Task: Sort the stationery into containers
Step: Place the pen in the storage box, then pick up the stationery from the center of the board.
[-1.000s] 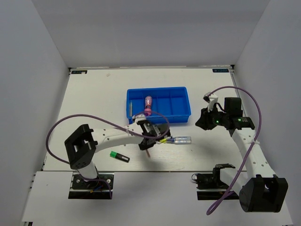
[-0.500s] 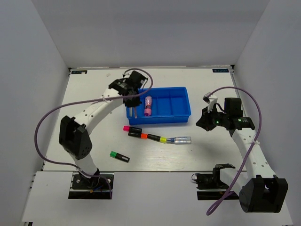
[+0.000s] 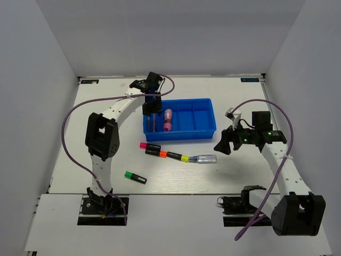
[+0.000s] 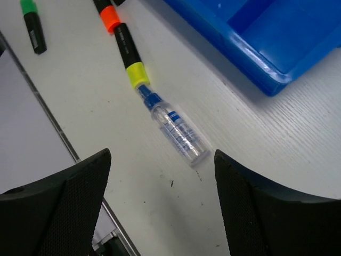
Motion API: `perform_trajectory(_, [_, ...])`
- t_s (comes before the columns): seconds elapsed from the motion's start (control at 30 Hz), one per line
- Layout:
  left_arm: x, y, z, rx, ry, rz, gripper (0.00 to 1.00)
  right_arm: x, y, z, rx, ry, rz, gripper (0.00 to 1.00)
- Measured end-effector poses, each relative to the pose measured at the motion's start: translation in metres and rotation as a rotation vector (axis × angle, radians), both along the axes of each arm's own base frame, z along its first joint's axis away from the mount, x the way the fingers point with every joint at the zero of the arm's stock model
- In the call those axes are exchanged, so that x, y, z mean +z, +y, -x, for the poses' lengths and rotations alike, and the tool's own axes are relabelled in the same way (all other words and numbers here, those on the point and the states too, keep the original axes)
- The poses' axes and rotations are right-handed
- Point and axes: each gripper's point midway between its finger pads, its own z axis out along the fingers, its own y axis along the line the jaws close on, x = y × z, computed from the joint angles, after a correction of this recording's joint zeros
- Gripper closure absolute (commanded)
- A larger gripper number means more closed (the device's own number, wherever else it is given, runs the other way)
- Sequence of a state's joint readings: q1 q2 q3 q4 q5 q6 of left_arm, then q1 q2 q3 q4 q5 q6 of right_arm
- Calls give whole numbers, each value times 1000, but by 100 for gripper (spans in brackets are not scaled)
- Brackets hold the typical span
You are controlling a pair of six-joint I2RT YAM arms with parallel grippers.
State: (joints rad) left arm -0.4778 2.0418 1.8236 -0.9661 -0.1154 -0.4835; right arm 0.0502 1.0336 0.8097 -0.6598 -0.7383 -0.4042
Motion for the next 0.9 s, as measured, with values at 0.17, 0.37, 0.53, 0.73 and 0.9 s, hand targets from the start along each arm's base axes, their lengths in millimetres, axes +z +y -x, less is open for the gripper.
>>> perform_trajectory(0.17, [-2, -2, 0, -10, 7, 6, 29, -4, 17, 18, 252, -117, -3, 20])
perform_trajectory(0.37, [14, -2, 9, -7, -26, 23, 26, -31, 17, 34, 605, -314, 96, 24])
perform_trajectory(0.53, [56, 38, 92, 115, -125, -10, 13, -60, 19, 35, 858, -303, 126, 24])
perform_trajectory(0.73, [38, 110, 201, 305, -147, 27, 10, -85, 22, 36, 950, -330, 179, 23])
perform_trajectory(0.9, [-17, 142, 252, 409, -87, 17, 9, -103, 28, 32, 973, -323, 240, 24])
